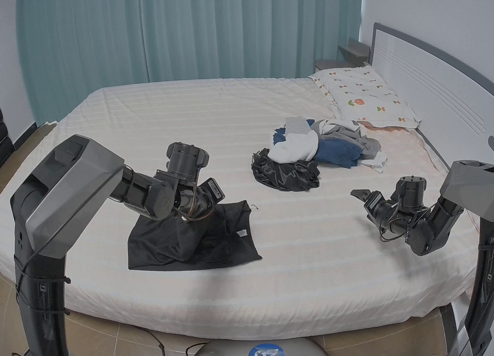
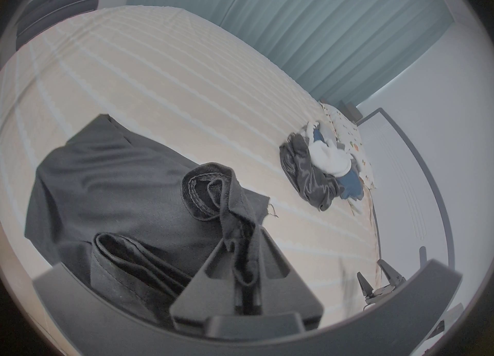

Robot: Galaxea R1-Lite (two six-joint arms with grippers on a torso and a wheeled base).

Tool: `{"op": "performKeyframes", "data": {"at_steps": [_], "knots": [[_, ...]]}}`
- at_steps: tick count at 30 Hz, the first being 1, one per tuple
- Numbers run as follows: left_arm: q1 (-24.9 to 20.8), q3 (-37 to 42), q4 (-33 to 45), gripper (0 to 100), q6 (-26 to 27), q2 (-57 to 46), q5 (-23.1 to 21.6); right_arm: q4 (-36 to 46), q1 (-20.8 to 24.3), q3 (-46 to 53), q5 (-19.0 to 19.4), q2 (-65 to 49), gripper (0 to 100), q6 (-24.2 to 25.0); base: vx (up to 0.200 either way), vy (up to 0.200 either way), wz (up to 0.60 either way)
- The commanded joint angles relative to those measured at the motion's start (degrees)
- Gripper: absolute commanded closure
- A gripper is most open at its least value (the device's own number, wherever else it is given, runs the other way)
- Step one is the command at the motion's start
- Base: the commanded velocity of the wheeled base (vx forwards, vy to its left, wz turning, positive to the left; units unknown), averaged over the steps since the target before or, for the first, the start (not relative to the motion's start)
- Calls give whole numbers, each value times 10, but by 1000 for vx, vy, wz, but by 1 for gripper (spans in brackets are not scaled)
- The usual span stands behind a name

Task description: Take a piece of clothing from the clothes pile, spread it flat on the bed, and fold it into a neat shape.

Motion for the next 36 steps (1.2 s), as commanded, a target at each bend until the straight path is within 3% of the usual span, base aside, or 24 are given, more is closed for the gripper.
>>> {"op": "performKeyframes", "data": {"at_steps": [1,9,10,22,30,31,34,36], "knots": [[-10,-17,-4,100,-2,32,9,0,1,0,0,2,0,0,0,0,0],[-20,-68,-7,100,-58,67,28,0,1,1,0,3,0,0,0,0,0],[-20,-74,-6,0,-58,69,29,0,1,1,0,4,0,0,0,0,0],[-2,-66,1,0,-110,36,19,0,2,2,0,5,0,-1,0,0,0],[46,41,-8,0,-112,-25,-43,0,6,6,0,6,0,-1,-25,0,0],[73,87,-14,0,-114,-45,-70,0,6,7,0,6,0,-1,-200,0,0],[90,113,-38,0,-120,-51,-82,0,7,7,0,5,0,-1,-200,0,0],[125,158,-100,0,-136,-55,-99,0,13,8,0,4,0,-1,-100,0,0]]}}
